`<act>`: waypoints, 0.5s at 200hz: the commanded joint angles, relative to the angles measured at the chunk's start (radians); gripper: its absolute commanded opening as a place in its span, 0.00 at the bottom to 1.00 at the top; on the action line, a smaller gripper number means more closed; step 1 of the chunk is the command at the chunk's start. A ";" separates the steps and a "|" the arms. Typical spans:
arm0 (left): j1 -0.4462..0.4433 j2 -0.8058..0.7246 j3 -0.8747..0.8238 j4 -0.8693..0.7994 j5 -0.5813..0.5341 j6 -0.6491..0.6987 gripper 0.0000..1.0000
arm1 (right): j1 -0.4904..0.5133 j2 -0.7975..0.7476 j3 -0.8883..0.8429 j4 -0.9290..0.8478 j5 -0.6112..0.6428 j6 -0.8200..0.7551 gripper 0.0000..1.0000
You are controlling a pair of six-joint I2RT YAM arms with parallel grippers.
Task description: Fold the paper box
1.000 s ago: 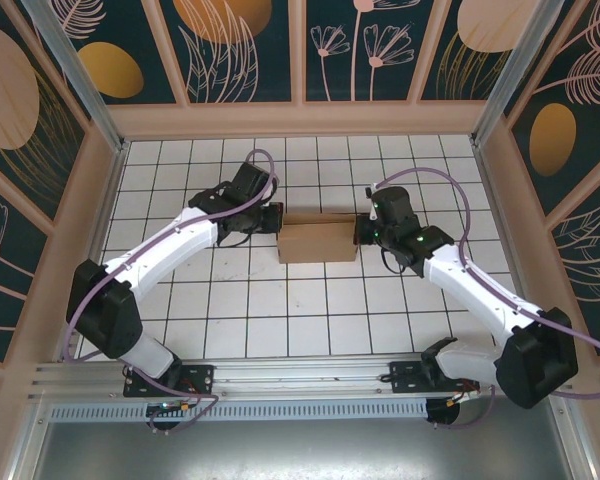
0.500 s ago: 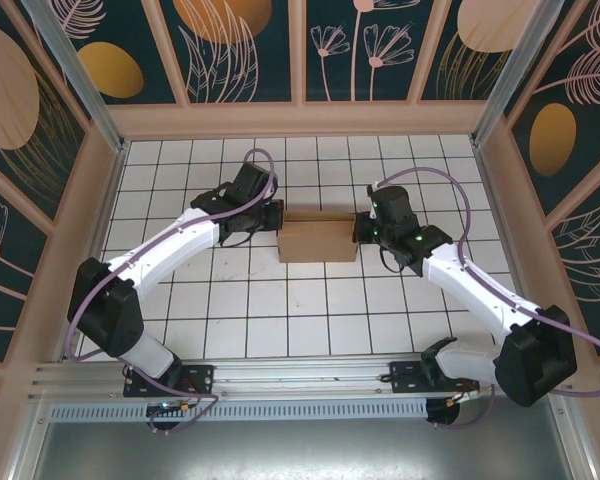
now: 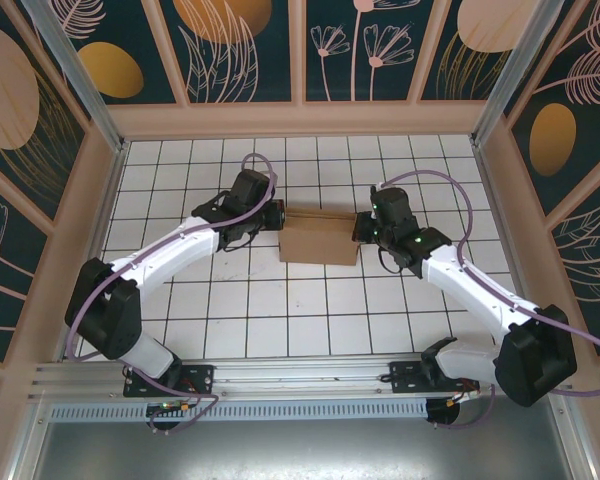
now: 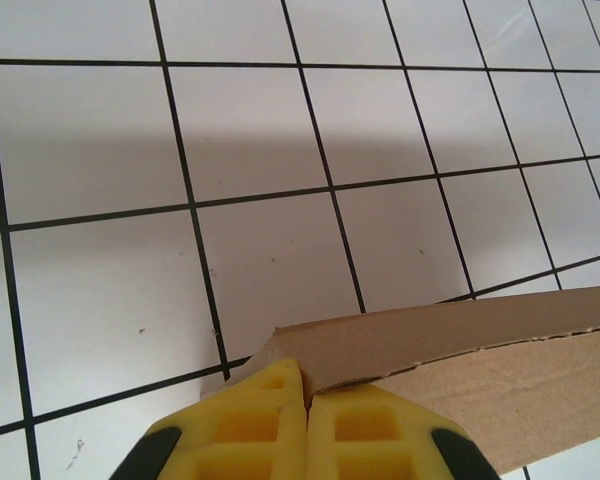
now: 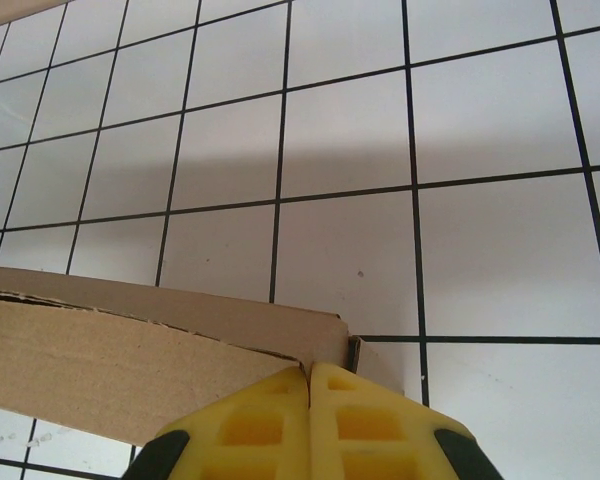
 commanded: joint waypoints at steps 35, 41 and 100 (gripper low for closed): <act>-0.023 0.004 -0.067 -0.028 0.115 0.005 0.05 | 0.035 -0.013 -0.058 0.027 -0.024 0.079 0.00; -0.023 0.004 -0.070 -0.027 0.113 0.007 0.05 | 0.038 -0.021 -0.070 0.039 -0.024 0.077 0.00; -0.023 -0.021 -0.087 0.005 0.101 0.006 0.05 | 0.044 -0.109 -0.140 0.112 0.035 0.041 0.00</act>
